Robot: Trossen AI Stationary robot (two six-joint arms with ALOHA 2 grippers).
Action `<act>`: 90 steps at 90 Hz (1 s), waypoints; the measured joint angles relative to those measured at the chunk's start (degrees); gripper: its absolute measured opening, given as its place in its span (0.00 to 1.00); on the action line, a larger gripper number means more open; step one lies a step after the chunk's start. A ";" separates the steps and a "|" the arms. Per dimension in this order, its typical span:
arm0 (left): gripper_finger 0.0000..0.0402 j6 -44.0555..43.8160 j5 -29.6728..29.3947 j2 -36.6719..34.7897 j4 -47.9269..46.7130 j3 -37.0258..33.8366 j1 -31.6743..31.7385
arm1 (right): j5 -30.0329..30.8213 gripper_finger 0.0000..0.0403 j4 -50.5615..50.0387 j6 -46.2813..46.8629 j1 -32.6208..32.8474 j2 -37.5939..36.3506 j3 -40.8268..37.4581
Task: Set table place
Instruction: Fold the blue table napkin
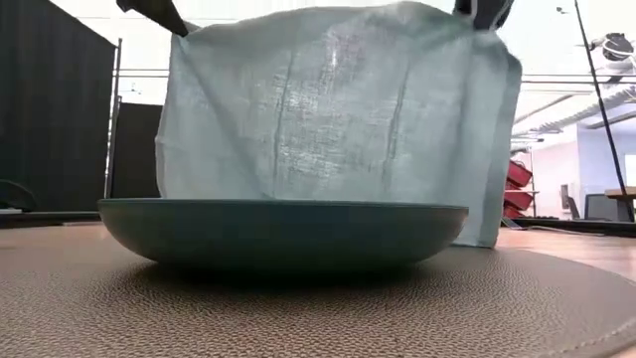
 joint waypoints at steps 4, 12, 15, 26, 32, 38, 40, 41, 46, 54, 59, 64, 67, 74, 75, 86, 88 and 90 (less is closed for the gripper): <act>0.00 0.14 -0.19 0.00 0.04 0.00 0.21 | 0.55 0.00 -0.05 -0.86 -1.22 -0.01 0.00; 0.00 1.01 -0.57 0.00 0.31 0.00 0.80 | 0.29 0.00 -0.04 -2.20 -3.66 -0.01 0.00; 0.00 1.03 -0.64 0.00 0.41 -0.08 1.12 | 0.22 0.00 -0.03 -2.34 -4.41 0.05 0.00; 0.00 1.05 -0.68 0.02 0.81 -2.93 2.49 | -0.76 0.00 -0.20 -3.17 -7.04 0.10 -0.33; 0.00 0.93 1.36 0.02 1.16 -5.71 3.43 | -0.90 0.00 -0.90 -3.42 -8.46 0.10 -1.27; 0.00 -0.16 4.35 0.11 1.22 -8.30 4.19 | -0.90 0.00 -1.61 -3.81 -9.74 0.12 -2.33; 0.00 -0.36 5.09 0.11 1.65 -9.05 4.32 | -0.89 0.00 -1.61 -4.11 -10.12 0.12 -2.72; 0.00 -0.42 5.40 0.11 1.99 -9.41 4.38 | -0.90 0.00 -1.56 -4.26 -10.32 0.12 -2.92; 0.00 -0.46 6.73 0.11 3.19 -10.61 4.46 | -0.88 0.00 -1.47 -5.01 -11.32 0.12 -3.68; 0.00 -0.46 7.55 0.11 5.41 -11.30 4.44 | -0.90 0.00 -0.55 -6.33 -12.91 0.14 -4.90; 0.00 -0.44 8.03 0.11 5.68 -11.33 4.44 | -0.90 0.00 0.41 -7.24 -13.87 0.14 -5.59; 0.00 -0.47 8.18 0.11 5.74 -11.34 4.44 | -1.01 0.00 1.10 -8.10 -14.77 0.14 -6.28; 0.00 -0.49 8.20 0.11 5.86 -11.34 4.44 | -1.08 0.00 1.86 -8.56 -15.21 0.14 -6.72; 0.00 -0.64 8.39 0.11 5.86 -11.34 4.44 | -1.89 0.00 3.93 -9.34 -15.92 0.14 -7.40; 0.00 -0.73 8.49 0.11 5.87 -11.34 4.44 | -2.29 0.00 4.18 -9.43 -15.99 0.14 -7.50; 0.00 -2.02 10.09 0.11 5.23 -11.34 4.44 | -5.40 0.00 6.19 -9.64 -15.78 0.14 -7.87; 0.00 -2.09 10.15 0.11 5.04 -11.34 4.44 | -5.44 0.00 6.08 -9.46 -15.64 0.14 -7.87; 0.00 -2.32 10.13 0.11 4.91 -11.34 4.44 | -5.44 0.00 5.79 -9.25 -15.48 0.14 -7.87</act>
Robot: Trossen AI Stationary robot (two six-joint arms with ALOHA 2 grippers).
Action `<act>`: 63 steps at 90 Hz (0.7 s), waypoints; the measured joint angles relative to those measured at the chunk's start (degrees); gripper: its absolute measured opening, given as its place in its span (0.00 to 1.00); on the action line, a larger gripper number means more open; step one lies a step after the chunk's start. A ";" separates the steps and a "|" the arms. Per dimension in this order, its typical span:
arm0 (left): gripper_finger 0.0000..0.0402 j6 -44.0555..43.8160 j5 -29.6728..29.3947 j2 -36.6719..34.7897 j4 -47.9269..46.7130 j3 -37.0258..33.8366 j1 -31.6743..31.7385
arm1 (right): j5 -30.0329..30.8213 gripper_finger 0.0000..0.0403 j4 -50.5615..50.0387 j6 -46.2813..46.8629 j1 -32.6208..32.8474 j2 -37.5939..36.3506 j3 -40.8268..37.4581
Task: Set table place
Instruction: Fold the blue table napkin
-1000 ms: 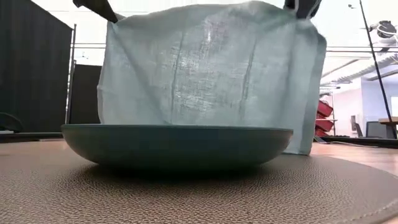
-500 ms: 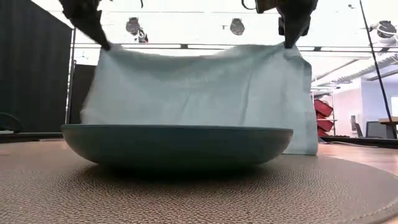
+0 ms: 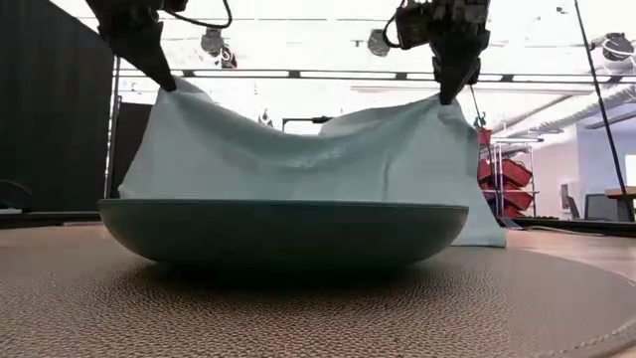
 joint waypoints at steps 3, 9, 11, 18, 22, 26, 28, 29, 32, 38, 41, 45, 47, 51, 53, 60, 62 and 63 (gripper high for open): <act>0.00 -0.58 -0.23 0.00 -0.01 0.00 -0.01 | 0.00 0.00 -0.36 0.21 0.17 0.00 0.00; 0.00 -1.03 -1.75 0.06 0.01 0.00 0.05 | 0.22 0.00 -0.56 0.55 0.38 0.00 0.00; 0.00 -1.05 -2.38 0.25 0.02 0.00 0.16 | 0.30 0.00 -0.68 0.72 0.39 0.00 0.00; 0.00 -1.09 -3.61 0.92 0.16 -0.05 0.66 | 0.33 0.00 -1.16 1.47 0.38 0.00 0.00; 0.00 -1.10 -3.75 1.17 1.00 -0.63 0.82 | 0.34 0.00 -1.60 2.01 0.38 0.00 0.00; 0.00 -1.09 -3.74 1.29 1.58 -1.46 1.15 | 0.33 0.00 -1.89 2.51 0.38 0.00 0.00; 0.00 -1.09 -3.61 1.31 1.80 -1.95 1.30 | 0.34 0.00 -1.95 2.76 0.38 0.00 0.00; 0.00 -1.09 -3.49 1.31 1.96 -2.20 1.37 | 0.35 0.00 -1.97 2.86 0.38 0.00 0.00; 0.00 -1.09 -3.04 1.35 2.04 -2.84 1.61 | 0.34 0.00 -1.98 2.92 0.38 0.01 0.00; 0.00 -1.11 -3.06 1.38 2.32 -4.13 1.99 | 0.58 0.00 -2.07 3.03 0.36 0.00 0.00; 0.00 -1.09 -3.42 1.38 3.12 -4.78 2.18 | 0.68 0.00 -2.05 3.02 0.36 0.01 0.00; 0.00 -1.00 -4.04 1.38 4.58 -5.53 2.38 | 0.84 0.00 -1.97 2.99 0.16 0.02 -0.02; 0.00 -0.94 -4.12 1.38 5.15 -5.89 2.51 | 1.25 0.00 -1.77 3.00 -0.01 0.01 -0.13; 0.00 -0.93 -4.13 1.38 5.30 -6.39 2.64 | 1.50 0.00 -1.05 3.03 -0.30 0.00 -0.74; 0.00 -0.94 -4.14 1.38 5.36 -6.66 2.64 | 1.54 0.00 -0.77 3.04 -0.53 0.00 -1.22; 0.00 -0.63 -4.23 1.37 6.60 -7.38 2.64 | 1.60 0.00 1.31 3.08 -0.83 0.02 -3.35; 0.00 -0.55 -4.23 1.36 7.21 -7.58 2.64 | 1.53 0.00 1.96 3.07 -0.86 0.02 -4.02; 0.00 -0.48 -4.23 1.36 7.50 -7.69 2.64 | 1.53 0.00 2.28 3.07 -0.89 0.02 -4.37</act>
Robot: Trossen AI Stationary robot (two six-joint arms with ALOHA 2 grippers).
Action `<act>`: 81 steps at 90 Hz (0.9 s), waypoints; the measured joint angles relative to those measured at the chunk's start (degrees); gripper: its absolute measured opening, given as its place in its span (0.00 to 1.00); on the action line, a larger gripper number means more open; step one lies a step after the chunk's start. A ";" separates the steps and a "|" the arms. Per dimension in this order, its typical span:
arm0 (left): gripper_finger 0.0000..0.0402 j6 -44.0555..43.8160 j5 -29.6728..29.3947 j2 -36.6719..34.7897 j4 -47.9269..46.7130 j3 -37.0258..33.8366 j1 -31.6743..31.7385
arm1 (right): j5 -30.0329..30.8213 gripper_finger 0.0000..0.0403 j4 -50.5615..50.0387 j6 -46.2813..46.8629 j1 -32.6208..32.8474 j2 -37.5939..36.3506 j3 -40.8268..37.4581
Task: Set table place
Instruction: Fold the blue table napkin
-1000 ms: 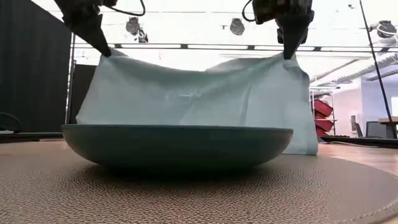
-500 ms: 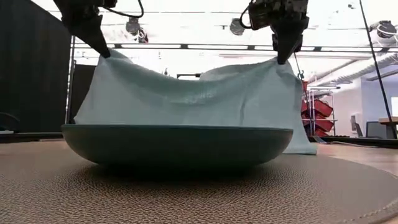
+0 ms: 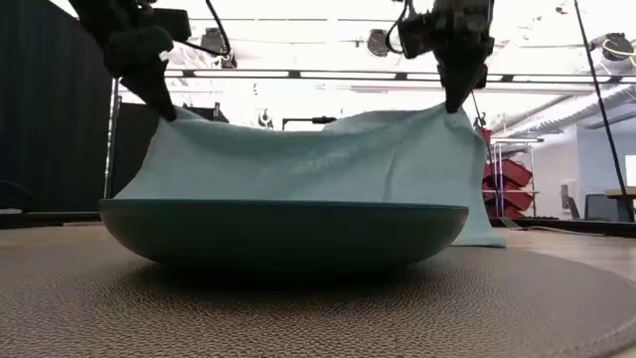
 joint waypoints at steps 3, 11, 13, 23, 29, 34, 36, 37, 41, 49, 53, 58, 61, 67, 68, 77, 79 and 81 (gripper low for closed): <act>0.00 0.71 0.00 0.00 0.87 -0.36 0.00 | -0.12 0.00 1.07 0.00 -0.11 0.00 -1.08; 0.00 1.29 -0.25 -0.01 2.57 -1.45 0.00 | -0.21 0.00 3.13 -0.02 -0.83 0.02 -3.44; 0.00 1.31 -0.37 -0.01 3.18 -1.85 0.06 | -0.14 0.00 3.36 -0.04 -1.07 0.02 -3.86; 0.00 1.37 -0.86 -0.01 5.31 -4.39 0.60 | 0.28 0.00 5.47 -0.72 -2.29 0.02 -5.93; 0.00 1.35 -2.86 -0.01 7.37 -5.97 0.84 | 0.24 0.00 6.47 -1.10 -3.07 0.02 -7.03; 0.00 1.38 -4.64 -0.01 8.93 -7.08 1.09 | 0.15 0.00 7.42 -1.32 -3.61 0.02 -7.72; 0.00 1.37 -5.31 -0.01 9.23 -7.52 1.12 | 0.15 0.00 7.61 -1.50 -3.80 0.02 -7.95; 0.00 1.35 -5.58 -0.01 9.33 -7.71 1.12 | 0.15 0.00 7.72 -1.58 -3.85 0.02 -8.08; 0.00 1.29 -6.01 -0.01 9.78 -8.22 1.14 | 0.15 0.00 8.49 -1.75 -4.18 0.02 -8.67; 0.00 1.33 -6.10 -0.01 12.92 -9.51 1.16 | 0.14 0.00 9.65 -1.97 -4.63 0.02 -9.55; 0.00 1.40 -6.09 0.00 14.68 -10.38 1.16 | 0.08 0.00 10.15 -2.06 -4.89 0.02 -10.00; 0.00 1.37 -6.03 0.02 15.81 -11.22 1.11 | -0.14 0.00 11.30 -2.21 -4.92 0.02 -10.80; 0.00 1.30 -6.03 0.02 15.78 -11.47 1.12 | -0.16 0.00 11.74 -2.25 -5.10 0.02 -11.31; 0.00 1.25 -6.03 0.02 15.87 -11.86 1.14 | -0.21 0.00 12.11 -2.40 -5.28 0.02 -11.93; 0.00 1.23 -6.02 0.02 15.87 -11.90 1.14 | -0.20 0.00 12.23 -2.42 -5.31 0.02 -12.02; 0.00 0.98 -6.01 0.04 15.94 -11.94 1.14 | -0.19 0.00 12.70 -2.43 -5.59 0.02 -12.48; 0.00 0.98 -6.01 0.02 15.97 -11.94 1.14 | -0.17 0.00 12.89 -2.45 -5.64 0.02 -12.52; 0.00 0.96 -6.01 0.02 15.97 -11.94 1.14 | -0.17 0.00 13.07 -2.53 -5.71 0.02 -12.53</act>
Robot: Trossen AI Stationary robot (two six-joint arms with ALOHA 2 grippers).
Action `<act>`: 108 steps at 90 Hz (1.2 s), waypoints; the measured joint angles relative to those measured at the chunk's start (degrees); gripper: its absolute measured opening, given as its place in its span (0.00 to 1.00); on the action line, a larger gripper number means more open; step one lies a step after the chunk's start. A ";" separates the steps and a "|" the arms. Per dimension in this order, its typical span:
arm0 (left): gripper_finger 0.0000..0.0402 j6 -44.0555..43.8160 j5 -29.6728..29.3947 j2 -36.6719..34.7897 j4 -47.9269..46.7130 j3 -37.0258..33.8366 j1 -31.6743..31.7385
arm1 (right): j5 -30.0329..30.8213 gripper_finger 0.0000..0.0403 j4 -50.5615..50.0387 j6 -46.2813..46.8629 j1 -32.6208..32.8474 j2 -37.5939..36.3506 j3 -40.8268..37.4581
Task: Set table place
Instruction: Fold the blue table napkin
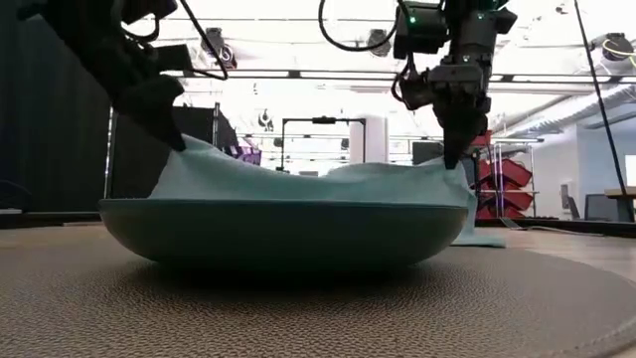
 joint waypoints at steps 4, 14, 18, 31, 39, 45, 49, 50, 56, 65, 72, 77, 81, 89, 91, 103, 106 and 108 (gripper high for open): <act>0.00 0.00 0.00 0.02 -0.03 0.00 0.00 | -0.02 0.00 0.10 -0.10 -0.27 0.00 0.00; 0.00 -0.08 0.00 0.42 0.23 0.00 0.00 | 0.02 0.00 0.52 -0.04 -0.80 0.00 0.00; 0.00 -0.07 0.00 0.85 0.85 0.00 0.00 | 0.02 0.00 0.67 -0.01 -1.05 0.00 0.00; 0.00 -0.07 -0.13 2.75 1.17 0.00 0.03 | 0.31 0.00 0.73 -0.12 -1.37 0.00 0.00; 0.00 0.02 -0.38 4.27 1.15 0.00 0.24 | 0.31 0.01 0.73 -0.27 -1.65 0.00 0.00; 0.00 0.28 -0.88 4.83 1.11 0.00 0.68 | 0.37 0.01 0.76 -0.29 -1.76 0.00 0.00; 0.00 0.17 -1.41 5.16 1.12 0.00 0.96 | 0.39 0.02 0.75 -0.29 -1.83 0.00 0.00; 0.00 0.03 -1.50 5.22 1.11 0.00 1.07 | 0.39 0.02 0.76 -0.29 -1.84 0.00 0.00; 0.00 -0.43 -1.90 5.53 1.11 0.00 1.77 | 0.39 0.02 0.82 -0.23 -1.84 0.00 0.00; 0.00 -1.48 -2.21 5.61 0.34 0.00 2.98 | 0.41 0.02 0.84 -0.16 -1.82 0.00 0.00; 0.00 -1.09 -2.19 5.62 -0.06 0.00 3.86 | 1.98 0.04 0.82 -0.23 -1.80 0.00 0.00; 0.00 -1.11 -2.16 5.62 -0.66 0.00 4.45 | 4.09 0.06 0.82 -0.60 -1.82 0.00 0.00; 0.00 -1.11 -2.16 5.62 -1.28 0.00 4.80 | 5.35 0.08 0.80 -0.61 -1.83 0.00 0.00; 0.00 -1.25 -1.35 5.60 -1.99 0.00 5.30 | 6.47 0.14 0.80 -0.56 -1.84 0.00 0.00; 0.00 -1.27 -0.80 5.62 -2.08 0.00 5.46 | 6.49 0.15 0.80 -0.57 -1.84 0.00 0.00; 0.05 -1.64 2.40 5.62 -2.22 0.00 6.44 | 6.46 0.26 0.78 -0.01 -1.82 0.00 0.00; 0.08 -1.64 2.86 5.62 -2.22 0.00 6.65 | 6.45 0.29 0.78 0.32 -1.82 0.00 0.00; 0.09 -1.62 3.12 5.62 -2.19 0.00 6.82 | 6.47 0.30 0.78 0.52 -1.82 0.00 0.00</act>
